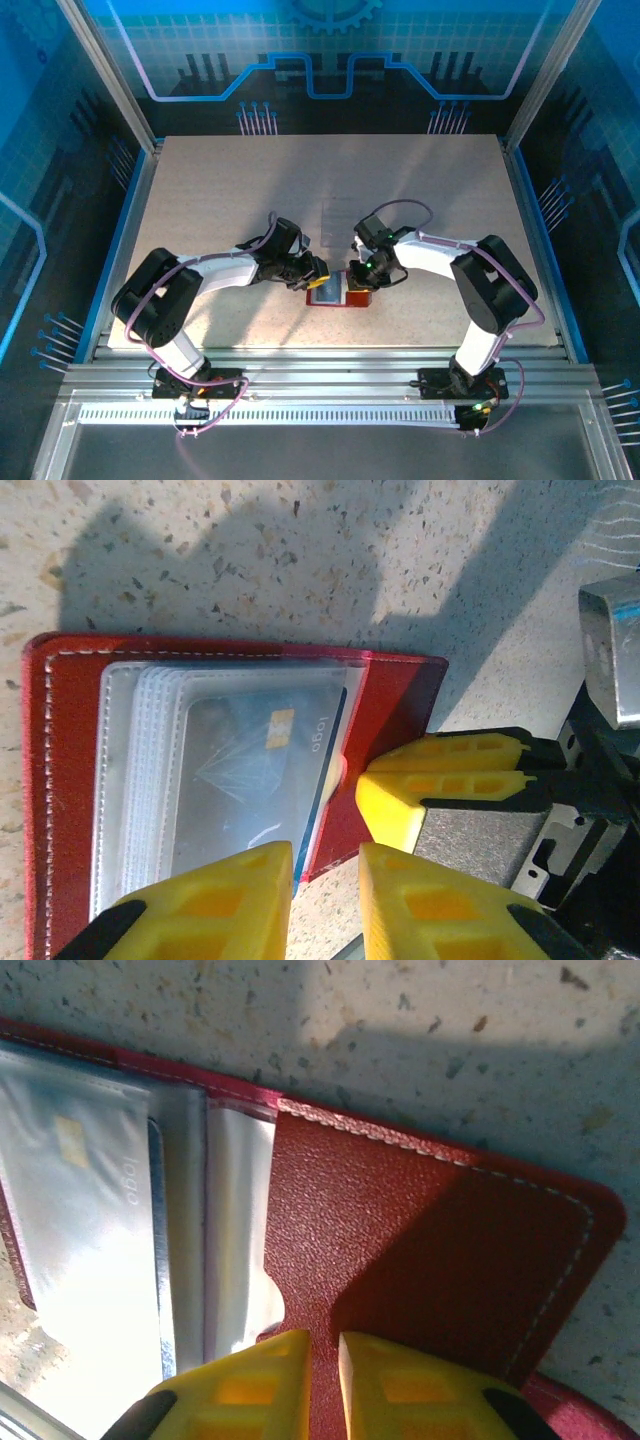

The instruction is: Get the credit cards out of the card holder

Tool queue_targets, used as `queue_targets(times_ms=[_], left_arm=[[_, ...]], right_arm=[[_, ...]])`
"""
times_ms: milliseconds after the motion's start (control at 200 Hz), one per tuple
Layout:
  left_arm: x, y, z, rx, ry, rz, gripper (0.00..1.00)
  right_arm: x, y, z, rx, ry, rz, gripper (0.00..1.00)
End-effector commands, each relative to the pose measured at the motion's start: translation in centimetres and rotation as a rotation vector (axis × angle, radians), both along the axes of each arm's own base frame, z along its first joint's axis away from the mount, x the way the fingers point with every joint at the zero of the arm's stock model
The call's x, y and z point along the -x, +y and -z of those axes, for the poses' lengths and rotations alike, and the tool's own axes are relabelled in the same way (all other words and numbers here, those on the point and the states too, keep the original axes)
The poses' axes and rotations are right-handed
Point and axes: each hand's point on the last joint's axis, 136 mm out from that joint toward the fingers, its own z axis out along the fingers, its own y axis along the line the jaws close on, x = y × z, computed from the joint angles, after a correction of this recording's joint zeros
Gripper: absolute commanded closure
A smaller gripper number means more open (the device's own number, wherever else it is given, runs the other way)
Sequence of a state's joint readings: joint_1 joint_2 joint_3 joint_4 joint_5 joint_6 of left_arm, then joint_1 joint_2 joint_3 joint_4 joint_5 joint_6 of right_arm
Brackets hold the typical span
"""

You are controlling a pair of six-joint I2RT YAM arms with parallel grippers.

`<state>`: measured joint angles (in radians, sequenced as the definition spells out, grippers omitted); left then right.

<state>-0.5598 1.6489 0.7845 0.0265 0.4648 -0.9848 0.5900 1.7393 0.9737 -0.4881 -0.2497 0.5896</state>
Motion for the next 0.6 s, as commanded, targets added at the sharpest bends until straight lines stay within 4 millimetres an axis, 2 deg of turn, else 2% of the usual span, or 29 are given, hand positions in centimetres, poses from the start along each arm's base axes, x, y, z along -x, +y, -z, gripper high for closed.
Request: queue_targets(times_ms=[0, 180, 335, 475, 595], left_arm=[[0.2, -0.2, -0.3, -0.015, -0.008, 0.028, 0.75], [0.1, -0.1, -0.4, -0.024, -0.017, 0.028, 0.76], [-0.4, -0.2, -0.9, -0.034, -0.029, 0.039, 0.76], [-0.8, -0.4, -0.9, -0.038, -0.029, 0.040, 0.77], [-0.8, -0.3, -0.6, -0.046, -0.024, 0.040, 0.77]], right_arm=[[0.5, 0.3, -0.4, 0.024, 0.005, -0.023, 0.81], [-0.6, 1.2, -3.1, -0.027, -0.056, 0.008, 0.80], [-1.1, 2.6, -4.8, -0.150, -0.066, 0.052, 0.79], [-1.0, 3.5, -5.0, -0.226, -0.046, 0.083, 0.79], [-0.5, 3.0, -3.7, -0.204, -0.018, 0.099, 0.79]])
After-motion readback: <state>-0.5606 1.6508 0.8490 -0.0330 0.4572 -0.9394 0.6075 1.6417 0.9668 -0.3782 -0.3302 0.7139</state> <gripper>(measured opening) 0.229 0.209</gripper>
